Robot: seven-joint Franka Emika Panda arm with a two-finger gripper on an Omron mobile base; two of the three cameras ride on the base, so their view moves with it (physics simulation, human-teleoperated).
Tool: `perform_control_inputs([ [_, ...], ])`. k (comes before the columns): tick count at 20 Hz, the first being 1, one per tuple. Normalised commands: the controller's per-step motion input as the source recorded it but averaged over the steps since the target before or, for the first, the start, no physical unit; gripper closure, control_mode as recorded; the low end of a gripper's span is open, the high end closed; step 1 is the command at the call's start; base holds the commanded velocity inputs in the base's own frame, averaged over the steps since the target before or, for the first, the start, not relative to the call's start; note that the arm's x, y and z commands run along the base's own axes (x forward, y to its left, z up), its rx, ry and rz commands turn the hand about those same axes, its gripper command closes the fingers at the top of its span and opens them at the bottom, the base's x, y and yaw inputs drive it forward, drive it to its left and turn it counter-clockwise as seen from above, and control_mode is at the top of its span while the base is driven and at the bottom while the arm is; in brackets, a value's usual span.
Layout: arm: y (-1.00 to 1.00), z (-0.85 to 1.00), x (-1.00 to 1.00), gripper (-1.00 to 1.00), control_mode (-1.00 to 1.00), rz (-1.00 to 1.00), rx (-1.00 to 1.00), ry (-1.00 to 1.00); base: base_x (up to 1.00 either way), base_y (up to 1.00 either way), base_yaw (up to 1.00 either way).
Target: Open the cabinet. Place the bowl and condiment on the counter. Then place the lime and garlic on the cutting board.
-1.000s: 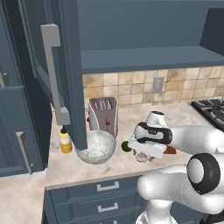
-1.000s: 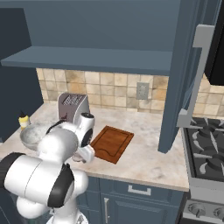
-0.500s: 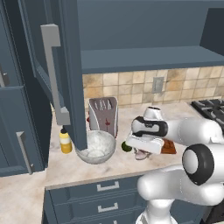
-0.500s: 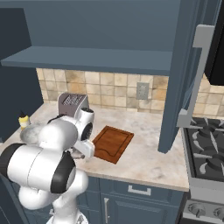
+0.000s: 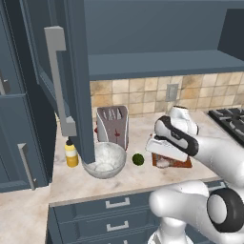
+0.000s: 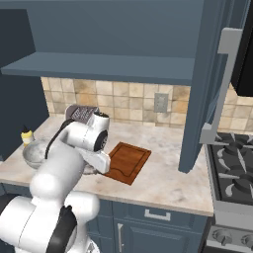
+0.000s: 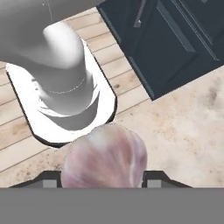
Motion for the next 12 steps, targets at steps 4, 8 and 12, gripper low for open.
perform_control_inputs([
  [4,-0.88,0.27,0.0,1.0,-1.0,0.0,0.0,-0.06,0.0,0.0,0.0],
  [8,-0.89,0.25,0.35,1.0,-1.0,0.0,0.0,-0.02,0.0,0.0,0.0],
  [12,-0.69,0.36,0.73,1.0,-1.0,0.0,-0.02,-0.03,0.0,0.0,0.0],
])
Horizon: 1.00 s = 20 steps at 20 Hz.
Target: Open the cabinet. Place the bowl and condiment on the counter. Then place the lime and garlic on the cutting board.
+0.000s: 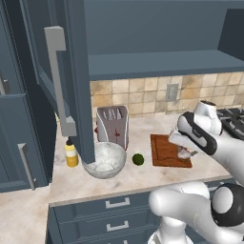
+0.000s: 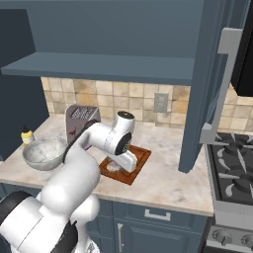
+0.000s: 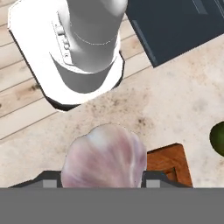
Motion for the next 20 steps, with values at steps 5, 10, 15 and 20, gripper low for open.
perform_control_inputs([
  [5,-0.53,0.32,0.77,1.0,-1.0,0.0,-0.06,-0.1,0.0,0.0,0.0],
  [10,-0.13,-0.04,0.9,1.0,-1.0,0.0,-0.1,-0.06,0.0,0.0,0.0],
  [15,0.11,-0.37,0.5,1.0,-1.0,0.0,-0.09,-0.07,0.0,0.0,0.0],
  [20,0.05,-0.52,0.14,1.0,-1.0,0.02,-0.01,-0.1,0.0,0.0,0.0],
])
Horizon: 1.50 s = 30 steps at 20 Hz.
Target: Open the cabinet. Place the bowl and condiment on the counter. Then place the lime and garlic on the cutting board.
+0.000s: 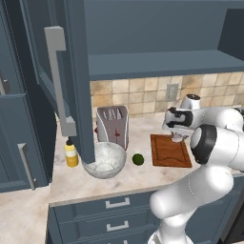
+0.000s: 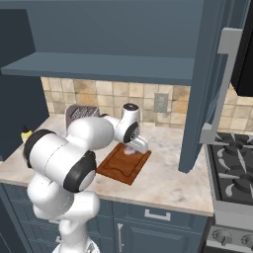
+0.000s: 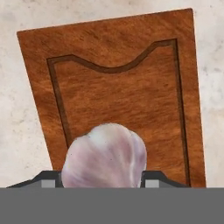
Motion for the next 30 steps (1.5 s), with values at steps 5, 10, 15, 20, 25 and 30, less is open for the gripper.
perform_control_inputs([
  [5,0.17,-0.47,0.09,1.0,-1.0,0.03,0.0,-0.06,0.0,0.0,0.0],
  [10,0.16,-0.01,0.2,1.0,-1.0,0.0,0.0,-0.14,0.0,0.0,0.0],
  [15,0.06,0.28,0.0,-1.0,-1.0,0.0,0.0,-0.16,0.0,0.0,0.0],
  [20,0.06,0.75,-0.21,-1.0,-1.0,0.0,0.0,-0.04,0.0,0.0,0.0],
  [25,0.56,1.0,-0.45,-1.0,-1.0,0.01,0.0,-0.01,0.0,0.0,0.0],
  [30,0.99,0.33,-0.42,-1.0,-1.0,0.04,0.0,0.14,0.0,0.0,0.0],
])
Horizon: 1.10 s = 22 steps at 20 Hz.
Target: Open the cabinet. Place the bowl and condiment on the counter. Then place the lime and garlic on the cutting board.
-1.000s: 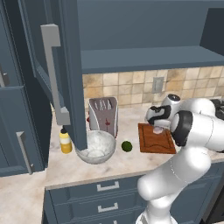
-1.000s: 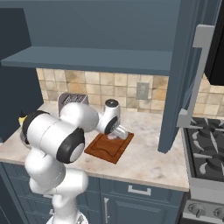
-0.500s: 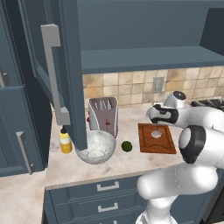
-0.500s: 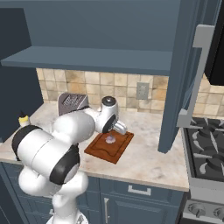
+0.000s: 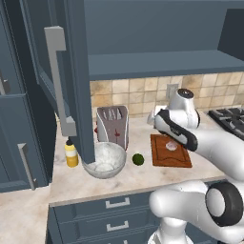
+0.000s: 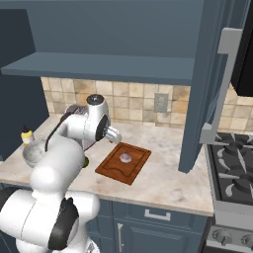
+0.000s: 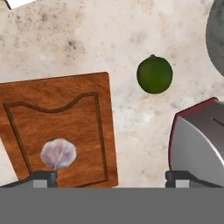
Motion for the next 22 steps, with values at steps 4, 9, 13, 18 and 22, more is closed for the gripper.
perform_control_inputs([
  [4,0.88,-0.14,-0.22,-1.0,-1.0,0.08,0.0,0.22,0.0,0.0,0.0],
  [9,0.44,-0.3,-0.09,-1.0,-1.0,0.06,0.01,0.14,0.0,0.0,0.0],
  [13,0.26,-0.38,-0.01,-1.0,-1.0,0.07,0.04,0.1,0.0,0.0,0.0],
  [18,0.27,-0.43,-0.09,-1.0,-1.0,0.09,0.04,0.04,0.0,0.0,0.0],
  [22,0.18,-0.41,-0.01,-1.0,-1.0,0.09,0.02,0.02,0.0,0.0,0.0],
])
